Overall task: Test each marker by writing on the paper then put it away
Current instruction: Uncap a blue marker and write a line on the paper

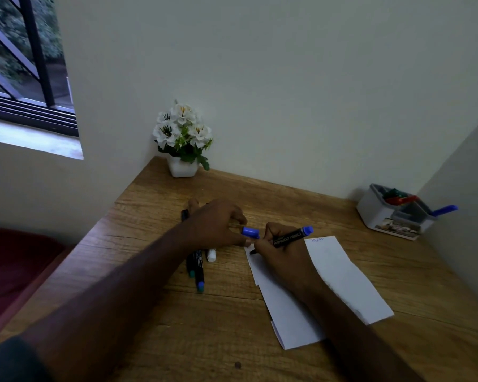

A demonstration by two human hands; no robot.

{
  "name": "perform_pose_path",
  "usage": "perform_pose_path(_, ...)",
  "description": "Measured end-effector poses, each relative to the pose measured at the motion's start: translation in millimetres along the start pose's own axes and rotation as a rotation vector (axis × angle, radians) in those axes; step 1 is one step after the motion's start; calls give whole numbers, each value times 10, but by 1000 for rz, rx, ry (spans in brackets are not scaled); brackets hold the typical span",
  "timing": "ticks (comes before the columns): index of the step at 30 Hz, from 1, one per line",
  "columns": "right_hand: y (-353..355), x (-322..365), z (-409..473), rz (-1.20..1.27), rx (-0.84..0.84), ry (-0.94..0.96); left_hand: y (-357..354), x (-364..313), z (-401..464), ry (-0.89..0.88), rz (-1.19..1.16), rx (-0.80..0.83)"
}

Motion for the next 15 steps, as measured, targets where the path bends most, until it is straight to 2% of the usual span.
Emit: perform_pose_path(15, 41, -15, 14, -17, -17, -8, 12, -23, -18, 30, 34, 18)
Point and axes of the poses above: each hand's wrist, its own z-axis towards the middle knuckle, its own y-axis out of the back of the hand, x = y × z, the point moved 10 cm from there along z, towards the middle knuckle, and after that the axes turned 3 degrees about -x, right-handed, at the moved point
